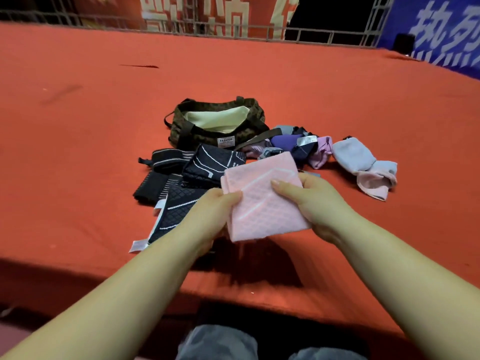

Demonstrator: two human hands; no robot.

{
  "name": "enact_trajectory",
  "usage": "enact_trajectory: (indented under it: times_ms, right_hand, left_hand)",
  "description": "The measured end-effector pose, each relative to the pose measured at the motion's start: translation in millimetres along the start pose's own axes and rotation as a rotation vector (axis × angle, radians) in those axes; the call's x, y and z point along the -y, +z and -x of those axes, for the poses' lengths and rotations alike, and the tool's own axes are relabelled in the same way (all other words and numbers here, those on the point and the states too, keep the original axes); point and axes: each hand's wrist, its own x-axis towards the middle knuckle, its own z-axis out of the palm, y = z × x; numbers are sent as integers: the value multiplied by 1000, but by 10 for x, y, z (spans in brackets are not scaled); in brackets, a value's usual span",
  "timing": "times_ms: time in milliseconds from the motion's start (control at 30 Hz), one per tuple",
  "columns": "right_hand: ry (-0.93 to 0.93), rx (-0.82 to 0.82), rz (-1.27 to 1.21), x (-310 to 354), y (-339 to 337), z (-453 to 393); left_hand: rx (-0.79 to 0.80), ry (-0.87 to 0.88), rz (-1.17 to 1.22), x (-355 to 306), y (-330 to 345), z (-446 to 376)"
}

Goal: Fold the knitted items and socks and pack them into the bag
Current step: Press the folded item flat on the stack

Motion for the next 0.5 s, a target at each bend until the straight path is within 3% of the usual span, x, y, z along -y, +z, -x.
enact_trajectory:
  times_ms: [167, 267, 400, 500]
  right_hand:
    - [1, 2, 52, -94, 621, -132]
    - [-21, 10, 182, -226, 913, -211]
    - [-152, -75, 470, -346, 1120, -187]
    - [-208, -146, 488, -427, 1195, -168]
  left_hand:
    - [-274, 177, -427, -103, -644, -53]
    - [-301, 163, -635, -45, -943, -111]
    - [-349, 116, -763, 155, -1154, -228]
    - [-385, 148, -768, 264, -1154, -246]
